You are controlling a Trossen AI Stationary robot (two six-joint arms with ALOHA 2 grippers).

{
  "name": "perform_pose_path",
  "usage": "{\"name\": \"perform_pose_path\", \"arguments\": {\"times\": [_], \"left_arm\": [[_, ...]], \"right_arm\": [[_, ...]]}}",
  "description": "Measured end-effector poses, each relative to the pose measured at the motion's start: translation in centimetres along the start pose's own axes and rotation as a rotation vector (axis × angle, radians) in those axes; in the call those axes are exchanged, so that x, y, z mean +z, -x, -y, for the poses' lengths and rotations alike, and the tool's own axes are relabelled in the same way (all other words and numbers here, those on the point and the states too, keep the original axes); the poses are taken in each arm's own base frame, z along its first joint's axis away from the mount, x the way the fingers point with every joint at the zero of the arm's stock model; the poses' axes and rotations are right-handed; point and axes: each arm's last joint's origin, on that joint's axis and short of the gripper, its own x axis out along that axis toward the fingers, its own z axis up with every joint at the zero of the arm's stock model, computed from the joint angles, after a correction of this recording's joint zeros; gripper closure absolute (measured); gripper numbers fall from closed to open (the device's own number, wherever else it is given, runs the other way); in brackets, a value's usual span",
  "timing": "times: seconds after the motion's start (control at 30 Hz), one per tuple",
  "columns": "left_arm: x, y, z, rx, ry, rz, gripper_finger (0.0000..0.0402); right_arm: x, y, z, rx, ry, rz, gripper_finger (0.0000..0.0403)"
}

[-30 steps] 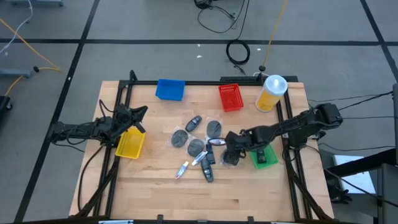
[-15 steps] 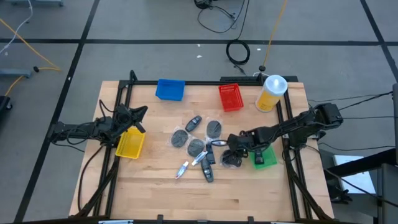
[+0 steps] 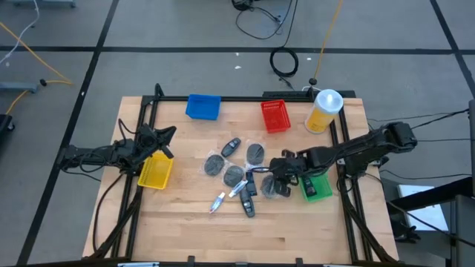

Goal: Pick & Place Travel size toiletries
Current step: Put the black hairbrush into the yellow bin

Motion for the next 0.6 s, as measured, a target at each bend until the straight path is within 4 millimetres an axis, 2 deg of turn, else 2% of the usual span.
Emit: {"name": "perform_pose_path", "arguments": {"times": [0.13, 0.23, 0.33, 0.43, 0.6], "left_arm": [[0.0, 0.0, 0.0, 0.0, 0.0, 0.0, 0.0378], [0.0, 0.0, 0.0, 0.0, 0.0, 0.0, 0.0378], [0.0, 0.0, 0.0, 0.0, 0.0, 0.0, 0.0378], [0.0, 0.0, 0.0, 0.0, 0.0, 0.0, 0.0378], [0.0, 0.0, 0.0, 0.0, 0.0, 0.0, 0.0378]], "right_arm": [[1.9, 3.3, 1.0, -0.231, 0.166, 0.068, 0.0401], [3.3, 4.8, 2.7, -0.441, 0.384, 0.082, 0.0402], [4.6, 5.0, 5.6, -0.629, 0.61, 0.016, 0.0402], [5.9, 4.3, 9.4, -0.739, 0.76, -0.079, 0.0402], [7.6, 3.3, 15.2, -0.85, 0.845, -0.125, 0.0402]]}}
